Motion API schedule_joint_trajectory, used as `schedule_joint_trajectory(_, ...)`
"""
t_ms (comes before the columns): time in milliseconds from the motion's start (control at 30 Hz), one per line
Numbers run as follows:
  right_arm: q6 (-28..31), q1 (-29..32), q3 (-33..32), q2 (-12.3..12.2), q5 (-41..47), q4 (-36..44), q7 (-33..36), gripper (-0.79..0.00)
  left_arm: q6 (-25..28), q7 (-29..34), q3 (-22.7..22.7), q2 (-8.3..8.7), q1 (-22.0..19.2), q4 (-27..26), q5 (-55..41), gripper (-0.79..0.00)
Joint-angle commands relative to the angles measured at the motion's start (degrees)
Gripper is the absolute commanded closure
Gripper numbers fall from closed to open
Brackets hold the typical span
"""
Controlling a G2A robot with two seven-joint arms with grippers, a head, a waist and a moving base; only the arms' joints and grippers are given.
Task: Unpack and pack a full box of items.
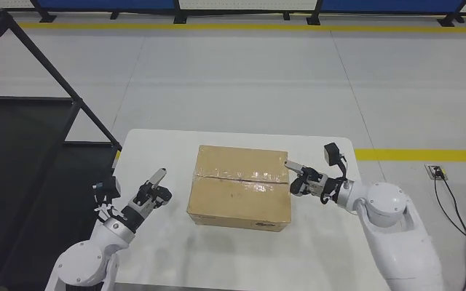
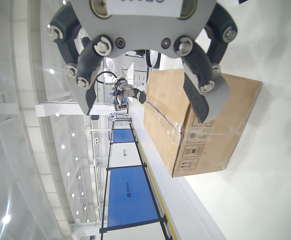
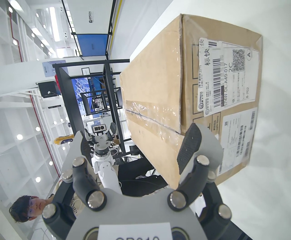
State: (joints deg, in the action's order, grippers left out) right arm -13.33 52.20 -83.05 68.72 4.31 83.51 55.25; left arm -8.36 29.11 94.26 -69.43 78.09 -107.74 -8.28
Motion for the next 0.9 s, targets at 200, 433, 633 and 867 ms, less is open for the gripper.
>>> schedule_joint_trajectory(200,3.07,5.4,-6.99,-0.79,5.31,3.7,-7.16,-0.785,-0.28,-1.97,2.35,0.35,-1.25,2.02,-0.27,-0.785)
schedule_joint_trajectory(433,4.76,7.11,-8.13,-0.73,8.14,4.41,-9.29,-0.785,0.15,-1.57,3.43,0.47,-0.91,2.91,-1.92,-0.785)
schedule_joint_trajectory(633,4.69,7.05,-8.09,-0.73,8.02,4.38,-9.18,-0.785,0.15,-1.57,3.4,0.47,-0.91,2.88,-1.87,-0.784)
schedule_joint_trajectory(867,4.69,7.05,-8.09,-0.73,8.02,4.38,-9.18,-0.785,0.14,-1.57,3.4,0.47,-0.91,2.88,-1.87,-0.785)
